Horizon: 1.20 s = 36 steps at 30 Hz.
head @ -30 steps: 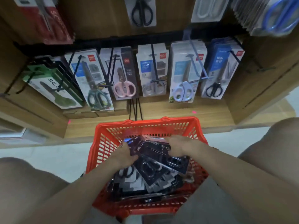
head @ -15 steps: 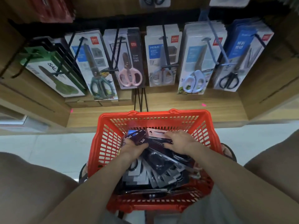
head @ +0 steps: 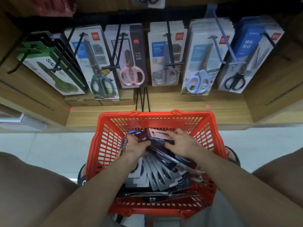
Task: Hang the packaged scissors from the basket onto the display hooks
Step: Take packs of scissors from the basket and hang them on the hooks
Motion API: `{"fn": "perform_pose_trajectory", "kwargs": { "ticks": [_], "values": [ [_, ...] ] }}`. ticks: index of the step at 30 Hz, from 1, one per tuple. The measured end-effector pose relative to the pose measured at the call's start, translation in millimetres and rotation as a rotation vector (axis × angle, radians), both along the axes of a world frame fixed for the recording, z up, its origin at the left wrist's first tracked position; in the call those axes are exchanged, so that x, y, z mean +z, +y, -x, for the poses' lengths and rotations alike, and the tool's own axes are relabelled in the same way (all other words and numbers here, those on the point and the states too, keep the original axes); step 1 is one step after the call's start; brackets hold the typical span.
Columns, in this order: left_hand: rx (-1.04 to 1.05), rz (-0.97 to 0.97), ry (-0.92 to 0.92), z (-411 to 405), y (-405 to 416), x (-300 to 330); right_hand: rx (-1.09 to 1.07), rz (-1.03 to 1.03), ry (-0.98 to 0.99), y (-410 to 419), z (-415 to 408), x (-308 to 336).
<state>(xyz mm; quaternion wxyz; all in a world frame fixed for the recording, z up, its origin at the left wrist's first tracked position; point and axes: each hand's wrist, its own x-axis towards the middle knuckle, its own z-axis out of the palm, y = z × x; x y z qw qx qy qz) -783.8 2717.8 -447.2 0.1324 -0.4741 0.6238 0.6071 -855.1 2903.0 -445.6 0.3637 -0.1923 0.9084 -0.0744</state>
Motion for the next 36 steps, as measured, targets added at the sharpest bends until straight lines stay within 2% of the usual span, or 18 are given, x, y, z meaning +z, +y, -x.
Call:
{"fn": "perform_pose_trajectory", "kwargs": {
  "ticks": [7,12,16,21,27,31,33,36],
  "values": [
    [-0.046,0.118,0.010,-2.2,-0.2,-11.8,0.070,0.001,-0.011,-7.2,-1.3,2.5],
    [-0.015,0.035,0.060,-6.3,-0.4,-10.7,-0.006,0.104,-0.036,-5.6,-4.3,8.9],
    [-0.008,0.101,0.022,-10.2,-1.8,-9.5,-0.119,0.256,-0.114,-6.4,-11.9,8.6],
    [0.095,-0.038,0.021,-5.4,-1.8,0.4,-0.148,0.268,-0.147,-7.9,-26.2,10.2],
    [0.027,0.198,0.126,-14.8,-0.8,1.8,-0.332,0.372,-0.221,-7.2,-35.5,28.2],
    [0.014,0.253,0.189,-20.2,-2.7,14.8,-0.616,0.456,-0.368,-4.7,-31.5,45.4],
    [0.000,0.284,0.223,-26.0,-1.9,23.8,-0.627,0.454,-0.472,-3.6,-29.7,53.4],
    [-0.024,0.329,0.294,-35.3,0.3,40.0,-0.628,0.464,-0.519,-1.2,-33.8,66.2]
  ]
}}
